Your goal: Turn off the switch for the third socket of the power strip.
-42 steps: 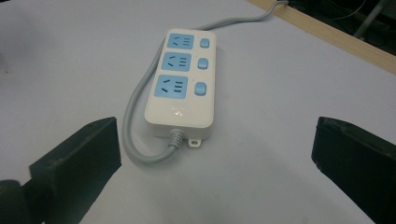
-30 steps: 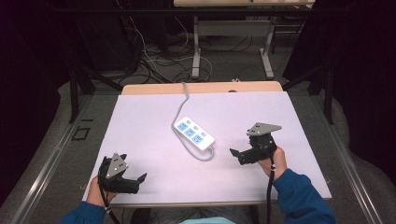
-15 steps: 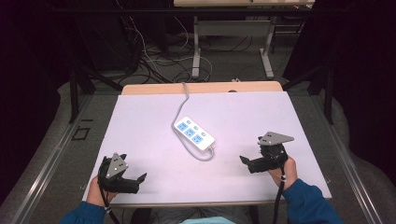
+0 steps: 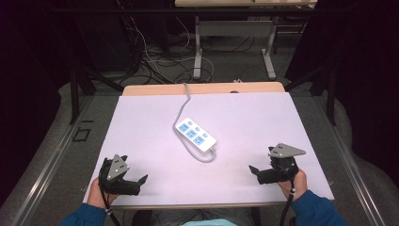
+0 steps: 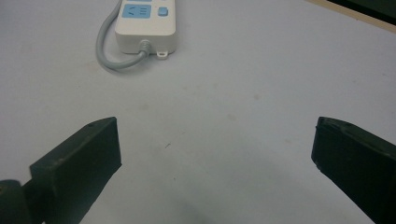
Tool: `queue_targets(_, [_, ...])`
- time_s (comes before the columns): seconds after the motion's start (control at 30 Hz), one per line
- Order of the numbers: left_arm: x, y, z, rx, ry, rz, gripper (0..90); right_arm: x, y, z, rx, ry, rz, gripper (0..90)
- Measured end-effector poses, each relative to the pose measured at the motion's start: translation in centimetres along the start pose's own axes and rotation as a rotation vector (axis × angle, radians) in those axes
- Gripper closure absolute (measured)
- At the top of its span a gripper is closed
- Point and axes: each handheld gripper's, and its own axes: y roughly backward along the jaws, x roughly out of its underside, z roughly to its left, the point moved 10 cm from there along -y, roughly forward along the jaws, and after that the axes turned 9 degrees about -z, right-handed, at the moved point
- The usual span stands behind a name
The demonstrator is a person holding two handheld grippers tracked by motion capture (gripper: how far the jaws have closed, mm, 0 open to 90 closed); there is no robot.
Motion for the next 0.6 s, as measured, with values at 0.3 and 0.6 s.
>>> queue_targets(0.3, [0.1,0.0,0.0,0.003,-0.004,0.008,0.8,0.9,1.2,-0.2,0.004,-0.007,0.004,0.8])
queue_targets(0.6, [0.1,0.0,0.0,0.001,-0.001,0.007,0.8,1.6,1.6,0.0,0.005,-0.022,0.019,0.7])
